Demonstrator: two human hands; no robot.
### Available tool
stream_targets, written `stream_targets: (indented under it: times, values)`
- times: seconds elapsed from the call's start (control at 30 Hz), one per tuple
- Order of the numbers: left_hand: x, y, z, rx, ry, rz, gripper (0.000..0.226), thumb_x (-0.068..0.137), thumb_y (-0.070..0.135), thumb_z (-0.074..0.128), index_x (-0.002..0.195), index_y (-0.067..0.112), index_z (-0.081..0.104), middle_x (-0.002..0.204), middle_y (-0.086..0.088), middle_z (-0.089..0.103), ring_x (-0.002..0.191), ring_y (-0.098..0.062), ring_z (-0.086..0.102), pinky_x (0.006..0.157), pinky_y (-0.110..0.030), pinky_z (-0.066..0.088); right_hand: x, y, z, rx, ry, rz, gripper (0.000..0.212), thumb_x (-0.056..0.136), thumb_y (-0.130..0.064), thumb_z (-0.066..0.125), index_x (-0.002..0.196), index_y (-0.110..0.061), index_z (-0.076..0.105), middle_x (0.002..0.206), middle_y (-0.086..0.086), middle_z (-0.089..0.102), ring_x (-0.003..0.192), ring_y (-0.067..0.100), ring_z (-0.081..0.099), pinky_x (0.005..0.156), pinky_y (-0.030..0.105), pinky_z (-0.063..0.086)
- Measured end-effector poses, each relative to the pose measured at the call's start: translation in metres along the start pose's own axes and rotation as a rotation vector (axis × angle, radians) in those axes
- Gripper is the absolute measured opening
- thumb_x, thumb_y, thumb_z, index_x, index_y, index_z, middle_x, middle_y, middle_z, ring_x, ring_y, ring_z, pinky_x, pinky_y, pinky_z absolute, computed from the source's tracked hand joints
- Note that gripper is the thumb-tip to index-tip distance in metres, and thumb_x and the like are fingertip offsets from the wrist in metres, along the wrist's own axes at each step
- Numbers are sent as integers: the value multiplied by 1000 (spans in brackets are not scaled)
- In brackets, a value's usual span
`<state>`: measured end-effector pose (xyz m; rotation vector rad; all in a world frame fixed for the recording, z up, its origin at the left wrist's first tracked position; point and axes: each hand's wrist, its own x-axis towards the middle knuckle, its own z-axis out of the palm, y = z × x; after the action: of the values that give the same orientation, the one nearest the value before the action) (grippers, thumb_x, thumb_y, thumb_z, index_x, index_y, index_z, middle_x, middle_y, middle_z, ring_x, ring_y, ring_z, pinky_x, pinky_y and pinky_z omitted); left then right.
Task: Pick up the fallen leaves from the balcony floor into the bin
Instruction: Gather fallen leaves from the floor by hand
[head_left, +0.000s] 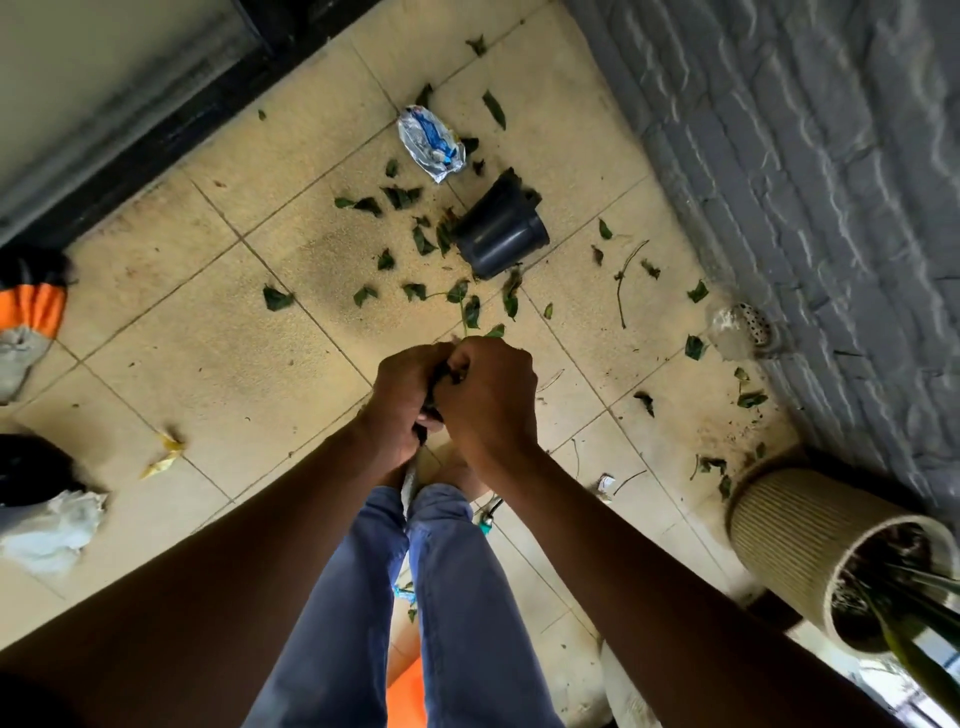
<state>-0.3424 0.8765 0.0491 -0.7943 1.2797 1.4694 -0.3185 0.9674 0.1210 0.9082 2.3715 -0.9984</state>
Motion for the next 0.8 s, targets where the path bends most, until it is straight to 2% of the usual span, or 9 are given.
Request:
stream_targets:
  times: [0.17,0.27,0.33,0.4,0.43,0.5,0.63,0.7,0.8]
  values:
    - [-18,-1,2,-273,-132,-59,37,98,39,55,64,24,57,57,3,49,51,-11,48,54,-28,36,-13,-20,2,58,12,3,15,92,-7,59,90,-10,73,84,6,72,76,18,68,72,39,60]
    - [-24,12,2,-292,-110,-75,49,104,25,49,56,20,53,48,3,47,44,-8,49,55,-27,42,-24,-27,2,51,-50,-13,23,94,-12,54,110,-9,70,102,10,70,94,22,65,82,37,55]
    - [-27,17,7,-202,-54,5,51,104,13,48,54,22,49,46,4,43,40,-4,45,55,-24,41,-30,-30,0,109,-109,-20,28,100,-15,48,121,-6,64,112,14,66,105,25,62,89,37,51]
    - [-26,22,9,-192,28,21,53,103,12,52,51,22,46,42,5,41,34,-4,41,45,-19,40,-35,-32,-1,122,-146,-23,31,102,-11,44,127,-5,60,120,14,65,112,25,60,93,31,48]
    - [-25,25,9,-235,50,-11,57,102,16,52,46,21,44,39,4,38,31,-6,37,39,-17,36,-35,-31,-1,105,-145,-36,31,101,-7,44,127,-5,60,120,13,66,112,25,61,93,29,48]
    - [-22,24,8,-291,26,-68,58,102,24,51,45,20,40,35,4,34,28,-8,31,35,-17,28,-33,-26,2,45,-119,-85,29,96,-1,48,120,-6,63,108,13,71,102,27,67,88,39,54]
    - [-20,16,6,-342,-33,-130,51,99,30,52,49,20,45,37,6,34,31,-9,34,38,-21,26,-23,-10,6,-101,-63,-146,17,94,-6,55,98,-11,71,82,9,72,77,29,67,67,44,55]
    - [-20,13,6,-315,-16,-135,52,97,29,55,46,20,49,39,5,39,33,-10,38,40,-21,31,-20,-6,9,-143,-45,-152,15,92,-8,58,91,-12,72,85,9,70,76,28,66,65,41,53]
    - [-23,8,5,-261,-3,-131,44,96,30,57,55,19,47,43,4,42,37,-11,42,41,-21,35,-19,-2,13,-146,-34,-74,16,94,-16,59,102,-16,73,108,7,61,86,26,63,69,32,49]
